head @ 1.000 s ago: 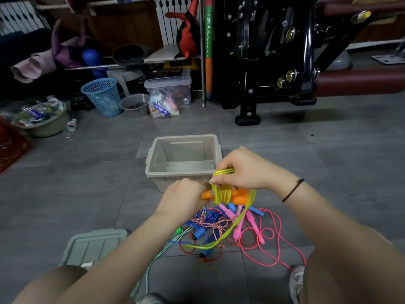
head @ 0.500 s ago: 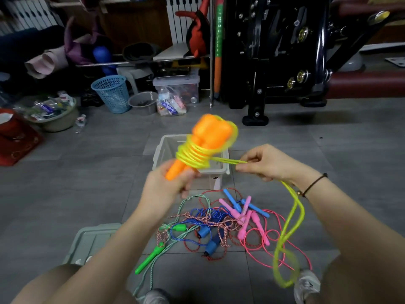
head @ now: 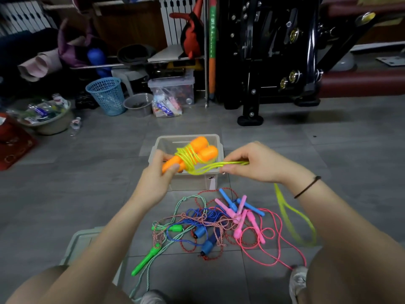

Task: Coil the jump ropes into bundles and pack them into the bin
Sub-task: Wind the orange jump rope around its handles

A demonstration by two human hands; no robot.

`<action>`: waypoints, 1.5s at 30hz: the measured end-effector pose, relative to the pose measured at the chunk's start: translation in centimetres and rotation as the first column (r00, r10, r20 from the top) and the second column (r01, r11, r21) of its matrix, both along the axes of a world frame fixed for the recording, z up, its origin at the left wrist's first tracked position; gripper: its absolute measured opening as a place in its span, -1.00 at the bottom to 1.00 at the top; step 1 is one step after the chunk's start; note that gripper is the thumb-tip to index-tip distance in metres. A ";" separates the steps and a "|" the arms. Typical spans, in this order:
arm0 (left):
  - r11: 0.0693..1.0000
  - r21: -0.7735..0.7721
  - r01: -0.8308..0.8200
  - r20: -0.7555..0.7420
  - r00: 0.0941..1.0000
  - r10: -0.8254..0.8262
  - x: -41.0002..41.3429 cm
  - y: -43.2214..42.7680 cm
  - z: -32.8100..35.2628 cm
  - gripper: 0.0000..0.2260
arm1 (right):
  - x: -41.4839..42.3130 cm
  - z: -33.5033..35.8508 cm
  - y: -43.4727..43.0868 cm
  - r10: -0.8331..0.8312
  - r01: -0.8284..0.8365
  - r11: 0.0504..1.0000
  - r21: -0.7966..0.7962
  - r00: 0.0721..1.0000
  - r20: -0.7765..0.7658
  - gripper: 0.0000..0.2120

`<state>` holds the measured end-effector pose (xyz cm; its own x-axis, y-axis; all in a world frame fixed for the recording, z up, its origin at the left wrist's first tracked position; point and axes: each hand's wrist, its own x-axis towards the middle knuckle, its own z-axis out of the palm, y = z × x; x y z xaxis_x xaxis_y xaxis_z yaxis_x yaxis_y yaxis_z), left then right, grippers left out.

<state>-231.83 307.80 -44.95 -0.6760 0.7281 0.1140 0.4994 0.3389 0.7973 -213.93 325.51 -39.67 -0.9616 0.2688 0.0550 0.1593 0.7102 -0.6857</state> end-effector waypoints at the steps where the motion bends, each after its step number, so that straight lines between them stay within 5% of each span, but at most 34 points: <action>1: 0.998 -0.055 0.019 -0.098 0.995 -0.025 0.5 0.1 -0.1 -0.93 | -0.3 0.0 -0.1 0.002 -0.002 1.000 0.006 1.000 -0.011 -0.86; 8: 0.919 -0.101 0.382 -0.216 0.893 -0.395 2.7 0.4 -0.2 -0.83 | -2.5 -0.8 -0.5 -0.124 0.130 0.991 0.033 0.983 -0.135 -0.90; 11: 0.902 -0.008 0.433 -0.089 0.898 -0.432 3.6 -0.1 0.4 -0.86 | -2.8 -1.2 0.4 -0.177 0.179 0.984 0.006 0.975 -0.136 -0.87; 16: 0.923 0.229 0.310 0.176 0.919 -0.352 2.1 -1.8 1.4 -0.86 | -2.7 -1.2 1.2 -0.159 0.142 0.975 -0.171 0.984 -0.086 -0.79; 20: 0.853 0.473 0.219 0.414 0.800 -0.435 1.6 -2.5 1.7 -0.78 | -2.5 -2.1 1.5 -0.189 0.149 0.924 -0.351 0.978 -0.083 -0.73; 23: 0.783 0.621 -0.018 0.552 0.719 -0.422 1.7 -2.5 2.5 -0.73 | -2.4 -2.3 1.0 -0.185 0.161 0.929 -0.334 0.982 -0.042 -0.71; 29: 0.719 0.576 -0.388 0.583 0.812 -0.028 -0.3 -1.3 2.7 -0.90 | -2.9 -3.9 -1.6 0.009 0.033 0.984 -0.178 0.973 0.230 -0.79; 31: 0.735 0.514 -0.442 0.498 0.852 0.164 -1.6 -1.2 2.3 -0.92 | -3.0 -3.7 -3.1 0.103 -0.054 0.982 -0.180 0.956 0.274 -0.79; 33: 0.811 0.405 -0.422 0.218 0.906 0.363 -2.7 -1.0 1.6 -0.91 | -3.0 -2.9 -4.3 0.176 -0.150 0.982 -0.116 0.950 0.258 -0.80; 35: 0.905 0.272 -0.326 -0.103 0.925 0.364 -2.6 -0.5 1.0 -0.85 | -2.7 -1.9 -4.4 0.209 -0.215 0.977 0.003 0.954 0.217 -0.83; 38: 0.996 0.024 -0.091 -0.360 0.928 0.093 -1.1 0.7 -0.6 -0.83 | -2.4 -0.9 -2.1 0.112 -0.123 0.987 0.103 0.988 0.101 -0.82; 40: 0.984 -0.114 0.140 -0.397 0.901 -0.174 0.4 1.2 -1.7 -0.83 | -2.1 -0.8 -0.6 0.061 -0.067 0.986 0.153 0.997 0.045 -0.81; 42: 0.914 -0.141 0.379 -0.342 0.848 -0.405 1.9 1.1 -2.1 -0.87 | -1.9 -1.1 0.4 0.037 -0.041 0.985 0.166 0.999 0.027 -0.85; 45: 0.842 -0.066 0.535 -0.333 0.784 -0.524 3.2 0.4 -0.9 -0.87 | -1.5 -1.4 1.6 0.012 -0.012 0.999 0.040 1.000 -0.012 -0.89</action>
<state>-228.63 308.22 -45.80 -0.1043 0.9531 0.2841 0.8241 -0.0771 0.5612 -215.46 327.08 -41.02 -0.9639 0.2547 0.0775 0.1424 0.7391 -0.6583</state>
